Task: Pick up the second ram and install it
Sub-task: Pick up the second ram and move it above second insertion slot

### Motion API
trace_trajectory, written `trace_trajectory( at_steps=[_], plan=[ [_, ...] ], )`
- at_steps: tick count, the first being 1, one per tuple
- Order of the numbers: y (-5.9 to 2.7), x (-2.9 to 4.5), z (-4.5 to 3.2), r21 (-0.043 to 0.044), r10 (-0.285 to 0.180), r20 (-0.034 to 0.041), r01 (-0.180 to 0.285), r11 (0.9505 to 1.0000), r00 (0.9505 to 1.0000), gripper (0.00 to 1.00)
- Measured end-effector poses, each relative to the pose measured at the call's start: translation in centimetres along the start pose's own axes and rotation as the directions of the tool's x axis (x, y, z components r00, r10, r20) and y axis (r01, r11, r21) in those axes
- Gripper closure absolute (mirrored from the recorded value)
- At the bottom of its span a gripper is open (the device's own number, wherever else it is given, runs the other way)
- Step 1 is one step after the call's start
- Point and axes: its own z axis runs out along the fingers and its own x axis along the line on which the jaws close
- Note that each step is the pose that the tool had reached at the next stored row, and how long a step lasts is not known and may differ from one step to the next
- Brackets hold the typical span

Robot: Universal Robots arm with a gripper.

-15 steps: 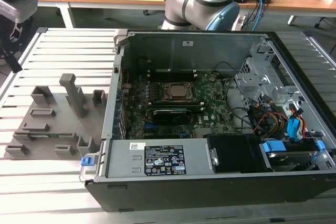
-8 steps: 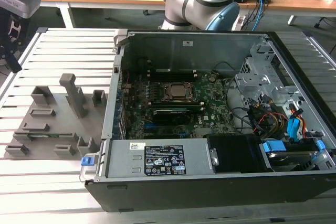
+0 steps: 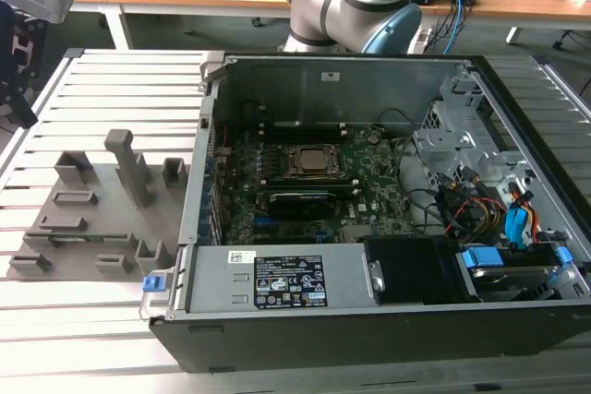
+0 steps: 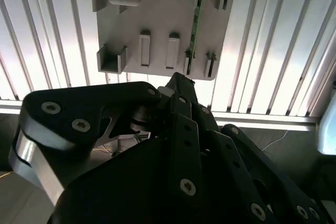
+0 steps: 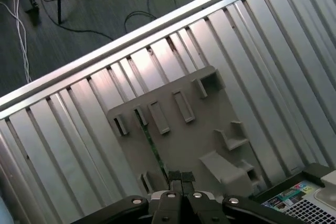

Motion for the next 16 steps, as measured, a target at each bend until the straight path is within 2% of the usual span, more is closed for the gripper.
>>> trace_trajectory(
  at_steps=[5,7,10,11,14,16],
  plan=[
    [0.00,0.00,0.00,-0.0020,-0.078,-0.0035,0.078,0.9970,0.9970,0.89],
    [0.00,0.00,0.00,-0.0036,-0.137,-0.0059,0.137,0.9906,0.9906,0.89],
    [0.00,0.00,0.00,-0.0048,-0.177,-0.0076,0.177,0.9843,0.9842,0.89],
    [0.00,0.00,0.00,-0.0056,-0.202,-0.0086,0.202,0.9794,0.9794,0.89],
    [0.00,0.00,0.00,-0.0084,-0.281,-0.0117,0.281,0.9597,0.9597,0.89],
    [0.00,0.00,0.00,-0.0094,-0.308,-0.0127,0.308,0.9512,0.9512,0.89]
  ],
)
